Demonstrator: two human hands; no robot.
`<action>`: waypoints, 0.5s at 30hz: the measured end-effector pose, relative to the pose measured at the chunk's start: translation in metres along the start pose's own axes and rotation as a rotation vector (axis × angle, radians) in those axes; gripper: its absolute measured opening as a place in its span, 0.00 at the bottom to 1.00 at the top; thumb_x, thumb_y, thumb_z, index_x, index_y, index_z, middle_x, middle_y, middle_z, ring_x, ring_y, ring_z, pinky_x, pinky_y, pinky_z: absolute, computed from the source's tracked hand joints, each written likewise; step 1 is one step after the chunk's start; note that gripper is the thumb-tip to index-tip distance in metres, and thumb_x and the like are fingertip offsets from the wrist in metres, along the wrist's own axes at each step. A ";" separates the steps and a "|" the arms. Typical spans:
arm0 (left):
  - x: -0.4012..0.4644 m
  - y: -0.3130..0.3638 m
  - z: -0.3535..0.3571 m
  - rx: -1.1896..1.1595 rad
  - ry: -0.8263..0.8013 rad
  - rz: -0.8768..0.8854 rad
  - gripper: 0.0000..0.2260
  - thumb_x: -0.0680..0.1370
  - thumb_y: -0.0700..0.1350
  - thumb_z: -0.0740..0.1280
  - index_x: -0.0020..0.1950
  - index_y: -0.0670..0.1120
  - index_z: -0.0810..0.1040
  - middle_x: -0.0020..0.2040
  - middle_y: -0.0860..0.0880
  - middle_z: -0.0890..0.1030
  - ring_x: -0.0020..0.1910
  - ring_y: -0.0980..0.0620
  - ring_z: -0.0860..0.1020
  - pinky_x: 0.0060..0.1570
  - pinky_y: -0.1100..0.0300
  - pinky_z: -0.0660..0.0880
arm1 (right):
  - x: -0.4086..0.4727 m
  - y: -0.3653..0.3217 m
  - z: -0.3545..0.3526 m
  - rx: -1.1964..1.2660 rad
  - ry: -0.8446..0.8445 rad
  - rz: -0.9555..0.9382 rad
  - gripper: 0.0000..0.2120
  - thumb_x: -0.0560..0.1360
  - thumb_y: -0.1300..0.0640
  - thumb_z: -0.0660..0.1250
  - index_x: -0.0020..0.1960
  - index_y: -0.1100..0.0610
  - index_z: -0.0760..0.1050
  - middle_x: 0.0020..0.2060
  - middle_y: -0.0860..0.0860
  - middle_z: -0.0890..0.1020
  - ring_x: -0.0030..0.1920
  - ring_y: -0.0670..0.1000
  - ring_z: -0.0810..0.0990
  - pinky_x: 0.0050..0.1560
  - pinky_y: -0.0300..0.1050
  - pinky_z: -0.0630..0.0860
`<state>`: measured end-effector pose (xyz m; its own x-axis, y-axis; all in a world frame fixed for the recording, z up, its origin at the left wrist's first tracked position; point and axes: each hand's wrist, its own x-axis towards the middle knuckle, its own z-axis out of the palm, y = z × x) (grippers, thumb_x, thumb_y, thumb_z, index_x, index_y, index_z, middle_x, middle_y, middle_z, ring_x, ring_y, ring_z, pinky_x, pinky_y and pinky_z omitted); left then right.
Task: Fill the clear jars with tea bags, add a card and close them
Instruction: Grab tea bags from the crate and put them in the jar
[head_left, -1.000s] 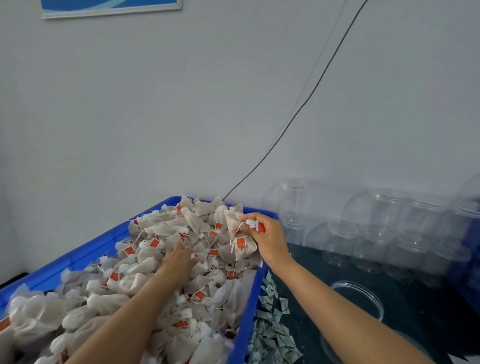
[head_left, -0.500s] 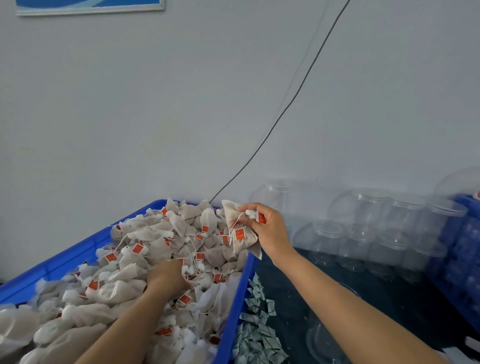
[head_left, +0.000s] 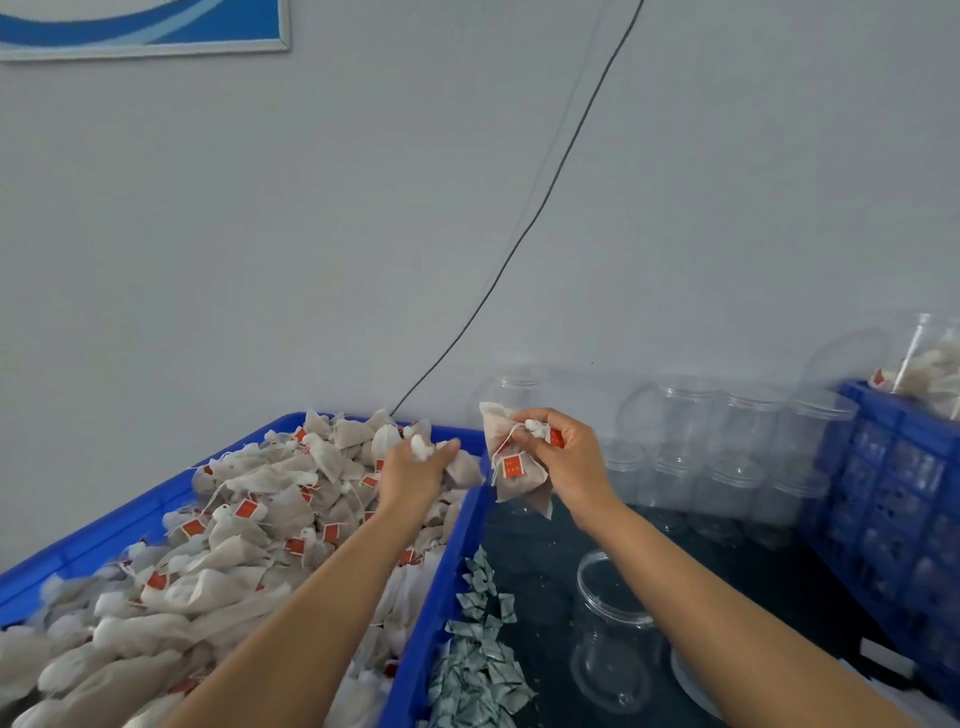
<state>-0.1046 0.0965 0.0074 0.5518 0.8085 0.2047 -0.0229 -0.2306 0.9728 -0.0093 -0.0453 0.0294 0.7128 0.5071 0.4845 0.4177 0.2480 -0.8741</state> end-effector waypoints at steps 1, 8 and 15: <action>-0.006 0.006 0.012 -0.022 -0.014 -0.008 0.12 0.77 0.49 0.70 0.52 0.42 0.73 0.38 0.44 0.78 0.39 0.47 0.78 0.39 0.55 0.76 | -0.002 -0.004 -0.011 -0.004 0.026 -0.005 0.07 0.73 0.63 0.71 0.44 0.51 0.81 0.40 0.48 0.84 0.38 0.44 0.82 0.37 0.35 0.77; -0.048 0.014 0.088 -0.141 -0.102 -0.007 0.13 0.75 0.43 0.72 0.34 0.47 0.71 0.27 0.53 0.74 0.26 0.58 0.71 0.24 0.69 0.66 | -0.023 -0.020 -0.094 -0.002 0.205 0.000 0.05 0.73 0.63 0.71 0.44 0.54 0.80 0.38 0.47 0.83 0.36 0.40 0.81 0.35 0.32 0.76; -0.078 0.005 0.137 0.127 -0.272 0.021 0.13 0.69 0.49 0.78 0.40 0.47 0.74 0.39 0.48 0.80 0.36 0.55 0.77 0.32 0.66 0.72 | -0.050 -0.008 -0.142 -0.008 0.305 0.073 0.06 0.74 0.62 0.70 0.45 0.51 0.79 0.41 0.48 0.83 0.39 0.44 0.82 0.34 0.33 0.76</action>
<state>-0.0332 -0.0416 -0.0186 0.7558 0.6321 0.1709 0.0587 -0.3253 0.9438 0.0317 -0.1901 0.0173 0.8768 0.2516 0.4097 0.3628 0.2130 -0.9072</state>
